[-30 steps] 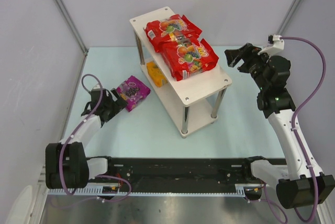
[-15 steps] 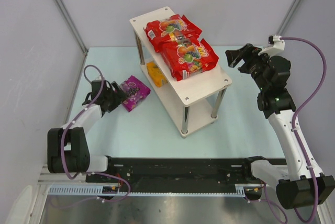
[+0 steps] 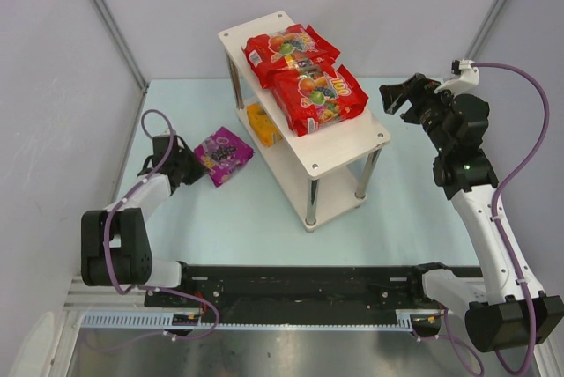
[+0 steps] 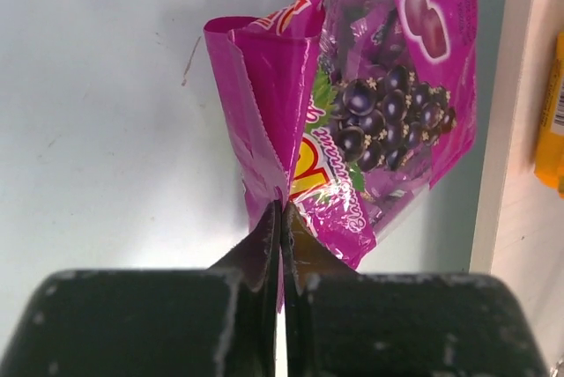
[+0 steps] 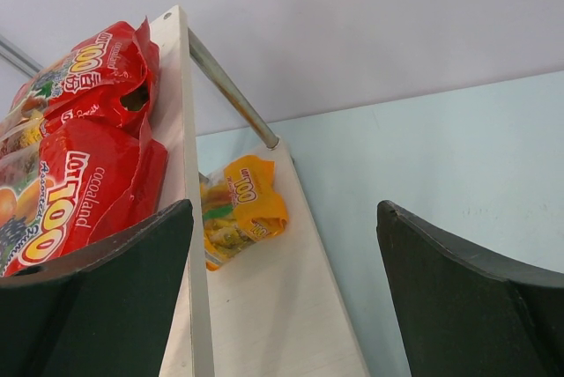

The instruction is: Place and organize the candy bags onto the shelf

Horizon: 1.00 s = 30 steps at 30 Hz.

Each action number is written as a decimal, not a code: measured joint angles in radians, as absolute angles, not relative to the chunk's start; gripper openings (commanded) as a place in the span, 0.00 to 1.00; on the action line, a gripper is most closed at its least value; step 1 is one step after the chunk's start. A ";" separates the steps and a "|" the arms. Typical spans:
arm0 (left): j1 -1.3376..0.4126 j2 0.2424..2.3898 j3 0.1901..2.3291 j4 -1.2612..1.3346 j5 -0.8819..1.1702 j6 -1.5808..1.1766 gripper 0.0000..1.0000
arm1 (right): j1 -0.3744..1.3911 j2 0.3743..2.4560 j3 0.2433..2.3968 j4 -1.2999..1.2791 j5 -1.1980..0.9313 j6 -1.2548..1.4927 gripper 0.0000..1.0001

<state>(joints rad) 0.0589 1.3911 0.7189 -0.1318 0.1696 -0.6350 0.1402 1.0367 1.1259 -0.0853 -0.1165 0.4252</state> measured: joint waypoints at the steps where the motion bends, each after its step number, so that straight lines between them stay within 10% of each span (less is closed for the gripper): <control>1: 0.059 1.387 0.719 -0.131 0.173 -0.629 0.00 | 0.140 1.037 1.126 -0.085 -0.117 0.425 0.89; 25: -0.260 0.745 0.568 -0.460 0.311 -0.553 0.00 | 0.140 1.039 1.126 -0.085 -0.123 0.438 0.89; 28: -0.313 0.739 0.569 -0.505 0.311 -0.556 0.27 | 0.140 1.040 1.126 -0.085 -0.125 0.441 0.89; 29: -0.319 0.732 0.569 -0.532 0.300 -0.560 0.69 | 0.140 1.040 1.126 -0.085 -0.125 0.442 0.89; 30: -0.323 0.722 0.569 -0.554 0.283 -0.564 0.88 | 0.140 1.040 1.126 -0.085 -0.125 0.444 0.89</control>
<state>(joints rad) -0.3225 0.7216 0.5686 -0.5541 0.2829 -0.5636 0.1402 1.0397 1.1259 -0.0853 -0.1253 0.4442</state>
